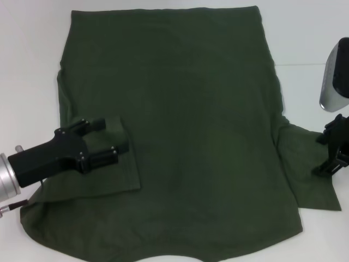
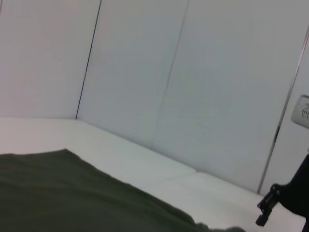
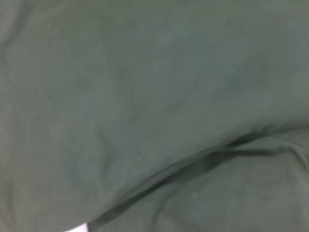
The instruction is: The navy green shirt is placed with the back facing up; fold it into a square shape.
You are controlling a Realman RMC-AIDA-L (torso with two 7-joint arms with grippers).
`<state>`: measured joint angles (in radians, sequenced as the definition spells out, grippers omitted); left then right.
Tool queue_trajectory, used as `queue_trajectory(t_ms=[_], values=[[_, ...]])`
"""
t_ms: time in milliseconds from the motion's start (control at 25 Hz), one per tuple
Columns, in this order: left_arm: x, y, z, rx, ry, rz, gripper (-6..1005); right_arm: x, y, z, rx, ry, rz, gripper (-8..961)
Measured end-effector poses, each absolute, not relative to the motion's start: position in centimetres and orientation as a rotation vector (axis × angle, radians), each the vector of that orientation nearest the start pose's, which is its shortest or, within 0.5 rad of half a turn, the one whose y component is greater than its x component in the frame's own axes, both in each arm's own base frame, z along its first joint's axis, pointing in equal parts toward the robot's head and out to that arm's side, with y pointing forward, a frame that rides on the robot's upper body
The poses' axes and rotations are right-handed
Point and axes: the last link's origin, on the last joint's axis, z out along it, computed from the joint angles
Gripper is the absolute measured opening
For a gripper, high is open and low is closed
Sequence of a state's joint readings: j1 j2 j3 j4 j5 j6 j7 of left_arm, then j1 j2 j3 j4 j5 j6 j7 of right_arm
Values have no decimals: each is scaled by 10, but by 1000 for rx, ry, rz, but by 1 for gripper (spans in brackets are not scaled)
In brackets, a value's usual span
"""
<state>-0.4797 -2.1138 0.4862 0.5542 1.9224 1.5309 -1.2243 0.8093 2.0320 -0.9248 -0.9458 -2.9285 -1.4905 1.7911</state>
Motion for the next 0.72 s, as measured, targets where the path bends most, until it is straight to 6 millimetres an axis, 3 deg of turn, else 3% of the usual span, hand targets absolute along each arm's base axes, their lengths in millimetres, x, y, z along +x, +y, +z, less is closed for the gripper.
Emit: queue_trajectory(t_ms=[280,720], values=[[-286,313,-4,-2486,-584,-856,934,253,396,42,-2714,374,-890,867],[-285,315,-8,-2476,-596,-862,872,265,396,36,-2701,351,-940,833]])
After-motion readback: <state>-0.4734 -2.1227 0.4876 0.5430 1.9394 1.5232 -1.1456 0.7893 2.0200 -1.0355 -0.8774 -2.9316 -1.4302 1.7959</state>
